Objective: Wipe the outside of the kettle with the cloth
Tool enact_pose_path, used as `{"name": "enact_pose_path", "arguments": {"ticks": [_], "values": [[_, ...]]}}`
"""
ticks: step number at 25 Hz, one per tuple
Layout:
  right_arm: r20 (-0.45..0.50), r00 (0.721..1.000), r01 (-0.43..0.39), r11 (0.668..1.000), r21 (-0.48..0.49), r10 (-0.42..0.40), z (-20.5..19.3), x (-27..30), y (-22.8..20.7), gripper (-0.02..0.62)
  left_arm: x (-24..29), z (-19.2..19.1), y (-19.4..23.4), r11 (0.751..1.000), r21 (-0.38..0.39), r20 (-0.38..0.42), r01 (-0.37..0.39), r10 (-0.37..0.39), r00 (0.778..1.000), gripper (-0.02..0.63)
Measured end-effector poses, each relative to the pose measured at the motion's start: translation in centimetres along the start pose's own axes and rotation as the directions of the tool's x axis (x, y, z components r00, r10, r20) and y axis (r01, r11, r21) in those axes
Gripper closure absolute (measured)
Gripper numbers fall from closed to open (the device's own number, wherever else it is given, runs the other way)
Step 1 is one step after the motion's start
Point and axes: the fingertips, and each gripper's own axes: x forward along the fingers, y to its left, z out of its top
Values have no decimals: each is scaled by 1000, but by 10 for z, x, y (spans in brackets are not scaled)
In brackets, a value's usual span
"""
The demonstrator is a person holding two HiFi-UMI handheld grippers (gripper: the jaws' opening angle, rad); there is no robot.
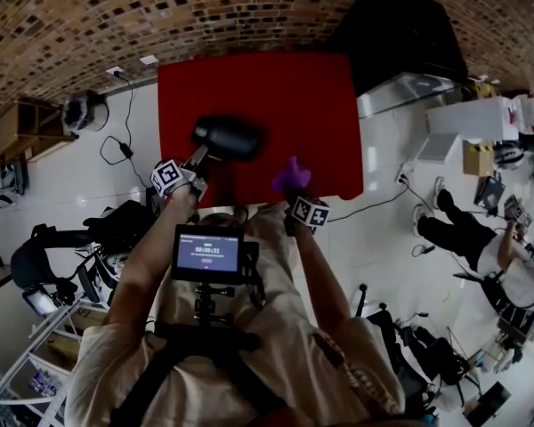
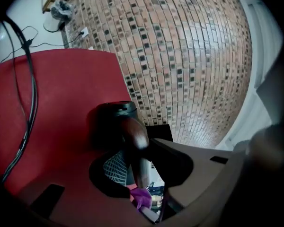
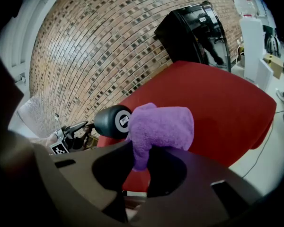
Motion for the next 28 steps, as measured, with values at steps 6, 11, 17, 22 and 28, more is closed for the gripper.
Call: {"name": "enact_pose_path", "arguments": {"ticks": [6, 11, 17, 22, 28], "values": [[-11, 1000, -9, 999, -41, 9, 4, 6, 12, 517, -11, -6, 18, 997, -68, 15, -26, 27, 1000, 479], [-5, 999, -47, 996, -78, 46, 11, 5, 38, 517, -19, -26, 45, 990, -32, -70, -135, 132, 989, 459], [-7, 990, -140, 974, -176, 140, 33, 14, 97, 517, -30, -53, 81, 950, 81, -180, -301, 311, 933, 416], [-73, 981, -191, 941, -280, 178, 32, 32, 133, 517, -39, -89, 98, 938, 132, -315, -321, 347, 883, 386], [-206, 969, -201, 923, -328, 137, 4, 63, 140, 517, -48, -98, 102, 955, 51, -304, -293, 294, 906, 368]]}}
